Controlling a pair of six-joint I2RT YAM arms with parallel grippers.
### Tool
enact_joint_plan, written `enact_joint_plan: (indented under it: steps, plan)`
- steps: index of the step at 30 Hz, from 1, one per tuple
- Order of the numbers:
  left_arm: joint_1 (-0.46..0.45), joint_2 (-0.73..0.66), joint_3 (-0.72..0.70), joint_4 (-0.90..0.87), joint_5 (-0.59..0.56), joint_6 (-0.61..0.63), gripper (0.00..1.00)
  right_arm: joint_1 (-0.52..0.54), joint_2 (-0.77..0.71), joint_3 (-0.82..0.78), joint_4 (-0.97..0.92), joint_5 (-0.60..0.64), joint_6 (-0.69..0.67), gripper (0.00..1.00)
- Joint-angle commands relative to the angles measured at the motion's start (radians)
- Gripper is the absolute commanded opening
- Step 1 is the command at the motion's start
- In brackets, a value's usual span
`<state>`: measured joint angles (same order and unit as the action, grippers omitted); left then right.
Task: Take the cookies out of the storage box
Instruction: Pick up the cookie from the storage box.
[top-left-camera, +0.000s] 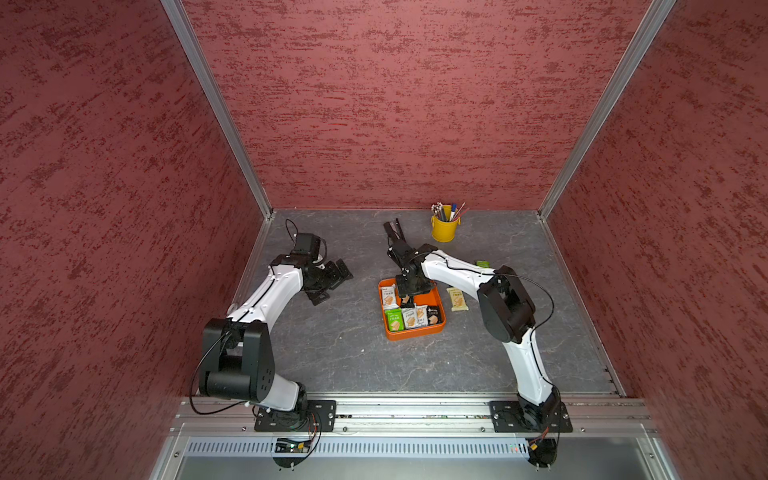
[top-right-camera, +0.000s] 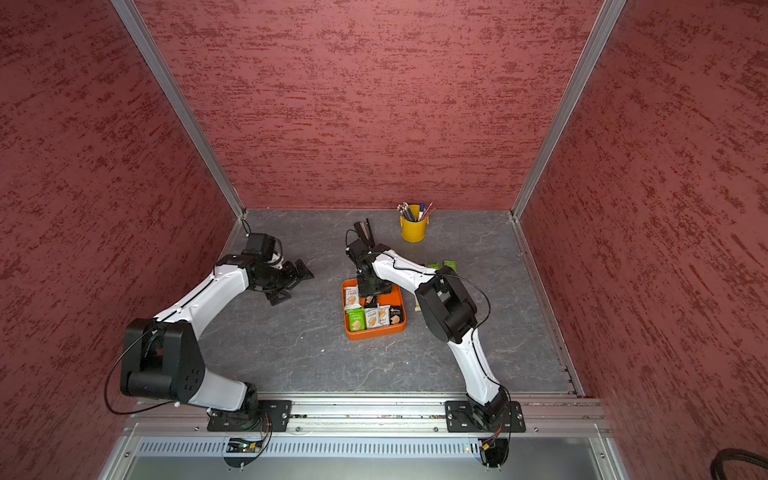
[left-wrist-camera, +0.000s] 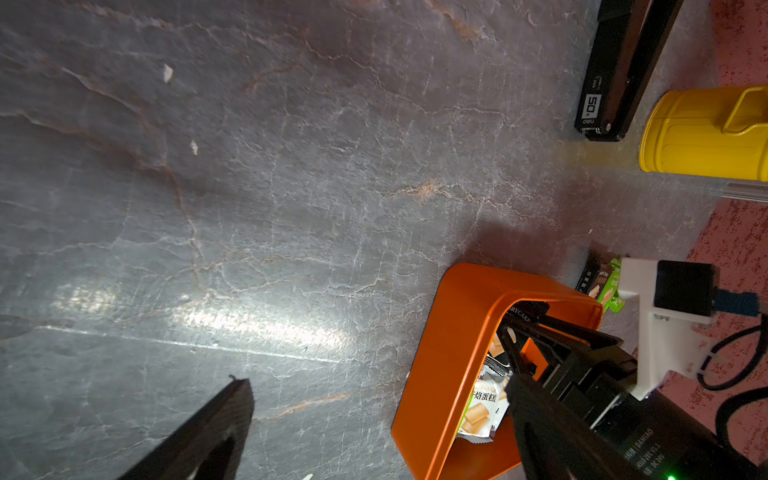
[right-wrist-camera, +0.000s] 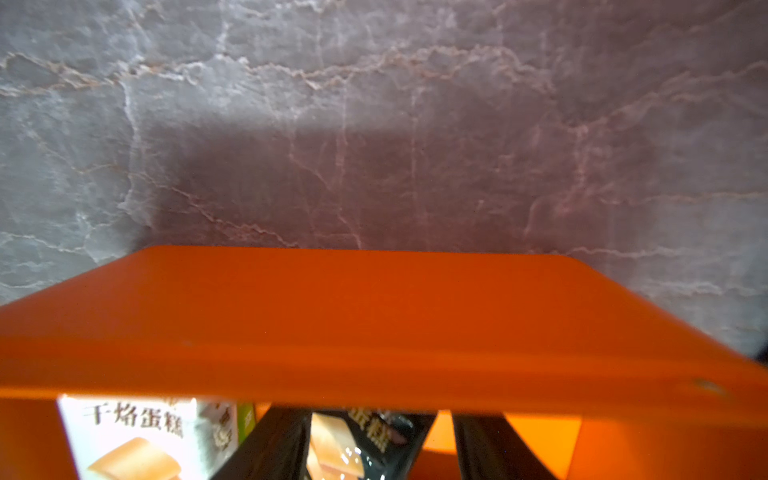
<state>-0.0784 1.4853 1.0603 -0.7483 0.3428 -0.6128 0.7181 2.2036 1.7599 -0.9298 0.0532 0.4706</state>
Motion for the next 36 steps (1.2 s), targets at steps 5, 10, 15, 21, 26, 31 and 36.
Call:
enact_joint_plan:
  steps: [5,10,15,21,26,31,36]
  plan:
    - [0.008,-0.016,-0.009,-0.004,0.011,0.009,1.00,0.006,0.023,0.088,-0.100,0.001,0.045,0.64]
    - [0.009,-0.014,-0.018,0.010,0.018,0.005,1.00,0.014,0.032,0.118,-0.178,0.058,0.140,0.65]
    - [0.008,-0.012,-0.023,0.021,0.021,0.006,1.00,0.021,0.033,0.136,-0.212,0.033,0.161,0.65]
    - [0.009,-0.010,-0.025,0.029,0.027,0.010,1.00,0.032,0.038,0.172,-0.228,0.008,0.160,0.64]
    - [0.018,-0.012,-0.022,0.020,0.028,0.022,1.00,0.036,0.048,0.182,-0.202,-0.045,0.147,0.62]
    - [0.031,-0.016,-0.022,0.010,0.033,0.034,1.00,0.037,0.099,0.229,-0.211,-0.064,0.145,0.62]
    - [0.042,-0.025,-0.025,0.006,0.035,0.043,1.00,0.037,0.163,0.306,-0.233,-0.035,0.138,0.62]
